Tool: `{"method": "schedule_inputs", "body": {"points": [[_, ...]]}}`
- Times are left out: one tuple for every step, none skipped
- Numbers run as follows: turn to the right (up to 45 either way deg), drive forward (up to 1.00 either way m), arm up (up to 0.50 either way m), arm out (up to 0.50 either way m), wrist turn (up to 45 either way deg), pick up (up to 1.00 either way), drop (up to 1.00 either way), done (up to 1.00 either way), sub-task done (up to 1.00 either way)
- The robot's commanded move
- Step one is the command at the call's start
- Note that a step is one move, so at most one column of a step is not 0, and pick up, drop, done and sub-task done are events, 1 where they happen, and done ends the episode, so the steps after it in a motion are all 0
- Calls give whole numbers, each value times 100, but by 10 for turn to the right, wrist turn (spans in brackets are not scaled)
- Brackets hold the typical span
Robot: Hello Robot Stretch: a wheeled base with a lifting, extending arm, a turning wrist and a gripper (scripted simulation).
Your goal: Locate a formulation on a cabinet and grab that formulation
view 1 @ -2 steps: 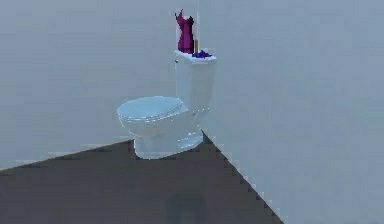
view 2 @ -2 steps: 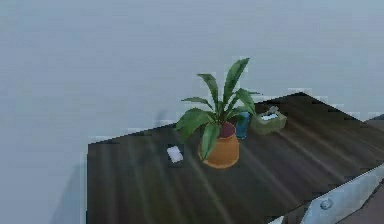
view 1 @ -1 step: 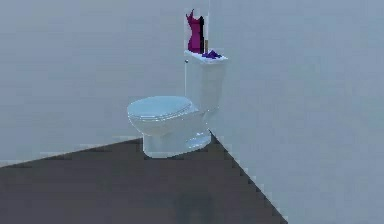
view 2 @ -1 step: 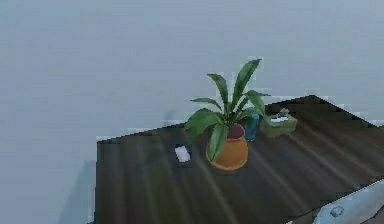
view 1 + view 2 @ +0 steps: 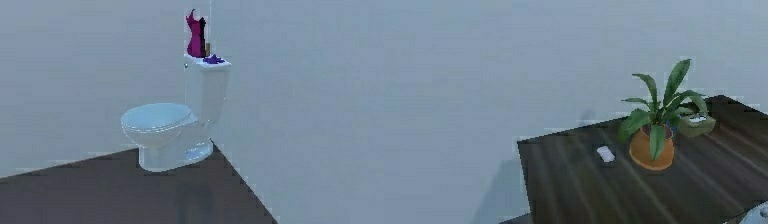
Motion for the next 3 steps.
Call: {"method": "schedule_inputs", "body": {"points": [[240, 0, 0, 0, 0, 0, 0, 0, 0], [0, 20, 0, 0, 0, 0, 0, 0, 0], [300, 0, 0, 0, 0, 0, 0, 0, 0]]}}
